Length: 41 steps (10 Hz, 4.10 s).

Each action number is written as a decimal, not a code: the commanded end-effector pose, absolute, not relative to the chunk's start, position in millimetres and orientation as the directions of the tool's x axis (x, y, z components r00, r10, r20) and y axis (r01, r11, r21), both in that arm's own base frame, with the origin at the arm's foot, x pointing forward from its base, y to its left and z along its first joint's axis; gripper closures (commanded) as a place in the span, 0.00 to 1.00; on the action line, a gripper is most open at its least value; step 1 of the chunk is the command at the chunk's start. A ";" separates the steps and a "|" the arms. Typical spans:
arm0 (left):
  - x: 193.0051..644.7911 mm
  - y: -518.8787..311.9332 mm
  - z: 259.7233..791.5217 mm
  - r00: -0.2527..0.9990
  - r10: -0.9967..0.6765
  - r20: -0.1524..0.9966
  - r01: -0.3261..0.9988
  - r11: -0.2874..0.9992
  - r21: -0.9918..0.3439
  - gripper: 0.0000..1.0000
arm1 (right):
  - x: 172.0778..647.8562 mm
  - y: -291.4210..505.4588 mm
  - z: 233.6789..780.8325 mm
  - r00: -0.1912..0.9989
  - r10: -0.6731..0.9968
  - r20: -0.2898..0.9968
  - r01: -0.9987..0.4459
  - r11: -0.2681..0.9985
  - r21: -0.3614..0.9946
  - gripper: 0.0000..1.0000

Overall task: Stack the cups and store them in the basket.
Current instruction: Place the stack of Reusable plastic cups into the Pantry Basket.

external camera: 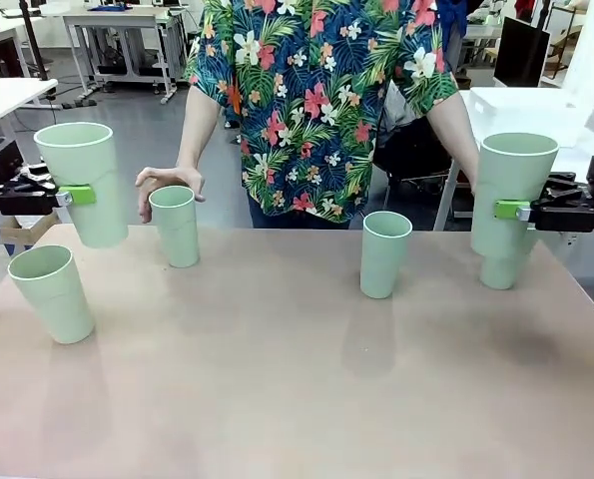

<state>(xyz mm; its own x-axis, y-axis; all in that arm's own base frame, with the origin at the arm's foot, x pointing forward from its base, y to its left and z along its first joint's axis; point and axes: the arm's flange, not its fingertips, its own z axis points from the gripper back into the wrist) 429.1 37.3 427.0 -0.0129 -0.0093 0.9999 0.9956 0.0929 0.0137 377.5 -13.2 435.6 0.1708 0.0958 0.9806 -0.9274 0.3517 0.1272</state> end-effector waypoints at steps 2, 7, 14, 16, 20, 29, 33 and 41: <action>428.0 36.8 429.7 -0.021 -0.009 1.000 0.996 0.091 0.021 0.13 | 378.1 -13.7 436.5 0.170 0.096 0.981 -0.925 0.358 0.125 0.13; 428.0 36.8 429.7 -0.021 -0.009 1.000 0.996 0.091 0.021 0.13 | 378.1 -13.7 436.5 0.170 0.096 0.981 -0.925 0.358 0.125 0.13; 428.0 36.8 429.7 -0.021 -0.009 1.000 0.996 0.091 0.021 0.13 | 378.1 -13.7 436.5 0.170 0.096 0.981 -0.925 0.358 0.125 0.13; 428.0 36.8 429.7 -0.021 -0.009 1.000 0.996 0.091 0.021 0.13 | 378.1 -13.7 436.5 0.170 0.096 0.981 -0.925 0.358 0.125 0.13; 428.0 36.8 429.7 -0.021 -0.009 1.000 0.996 0.091 0.021 0.13 | 378.1 -13.7 436.5 0.170 0.096 0.981 -0.925 0.358 0.125 0.13; 428.0 36.8 429.7 -0.021 -0.009 1.000 0.996 0.091 0.021 0.13 | 378.1 -13.7 436.5 0.170 0.096 0.981 -0.925 0.358 0.125 0.13; 428.0 36.8 429.7 -0.021 -0.009 1.000 0.996 0.091 0.021 0.13 | 378.1 -13.7 436.5 0.170 0.096 0.981 -0.925 0.358 0.125 0.13; 428.0 36.8 429.7 -0.021 -0.009 1.000 0.996 0.091 0.021 0.13 | 378.1 -13.7 436.5 0.170 0.096 0.981 -0.925 0.358 0.125 0.13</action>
